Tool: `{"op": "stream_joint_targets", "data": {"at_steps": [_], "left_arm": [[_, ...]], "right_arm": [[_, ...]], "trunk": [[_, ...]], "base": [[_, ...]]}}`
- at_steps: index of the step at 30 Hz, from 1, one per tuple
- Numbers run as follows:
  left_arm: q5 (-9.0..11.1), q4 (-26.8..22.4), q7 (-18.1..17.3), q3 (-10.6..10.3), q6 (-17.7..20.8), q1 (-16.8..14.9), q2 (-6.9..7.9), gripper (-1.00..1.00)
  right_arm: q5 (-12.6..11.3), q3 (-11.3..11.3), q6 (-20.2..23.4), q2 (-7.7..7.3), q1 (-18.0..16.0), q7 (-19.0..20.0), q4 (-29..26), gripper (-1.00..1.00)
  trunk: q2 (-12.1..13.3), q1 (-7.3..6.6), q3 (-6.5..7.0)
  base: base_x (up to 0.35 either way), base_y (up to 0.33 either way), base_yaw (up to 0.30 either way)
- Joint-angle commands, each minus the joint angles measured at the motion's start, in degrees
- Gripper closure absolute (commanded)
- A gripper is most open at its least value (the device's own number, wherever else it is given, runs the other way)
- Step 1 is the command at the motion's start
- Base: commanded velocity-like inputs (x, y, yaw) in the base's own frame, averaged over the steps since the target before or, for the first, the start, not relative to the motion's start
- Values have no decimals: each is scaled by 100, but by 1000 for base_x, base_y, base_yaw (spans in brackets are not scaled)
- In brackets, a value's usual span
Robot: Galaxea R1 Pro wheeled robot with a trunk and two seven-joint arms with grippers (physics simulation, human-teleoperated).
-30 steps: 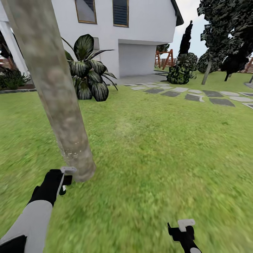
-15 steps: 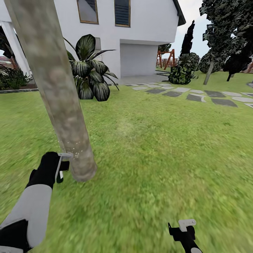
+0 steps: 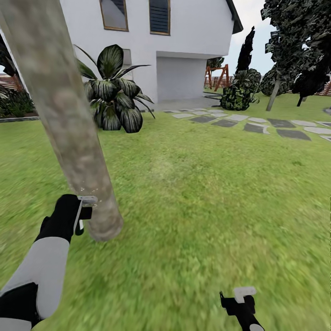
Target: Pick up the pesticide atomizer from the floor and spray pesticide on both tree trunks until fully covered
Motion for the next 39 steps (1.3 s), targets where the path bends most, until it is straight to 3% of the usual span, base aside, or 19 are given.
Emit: {"op": "stream_joint_targets", "data": {"at_steps": [1, 25, 39], "left_arm": [[-71, -9, -59, -22, 46, -4, -1, 100], [-36, -2, -59, -40, 84, 4, -81, 100], [-36, -2, -59, -34, 84, 4, -90, 100]], "right_arm": [[61, -40, -17, 3, -4, -18, 7, -100], [61, -40, -16, 6, -4, -18, 7, -100], [61, -40, -16, 6, -4, -18, 7, -100]], "trunk": [[-2, 0, -5], [-2, 0, -5], [-2, 0, -5]], "base": [[50, -259, 0], [70, -272, 241], [140, -244, 16]]}}
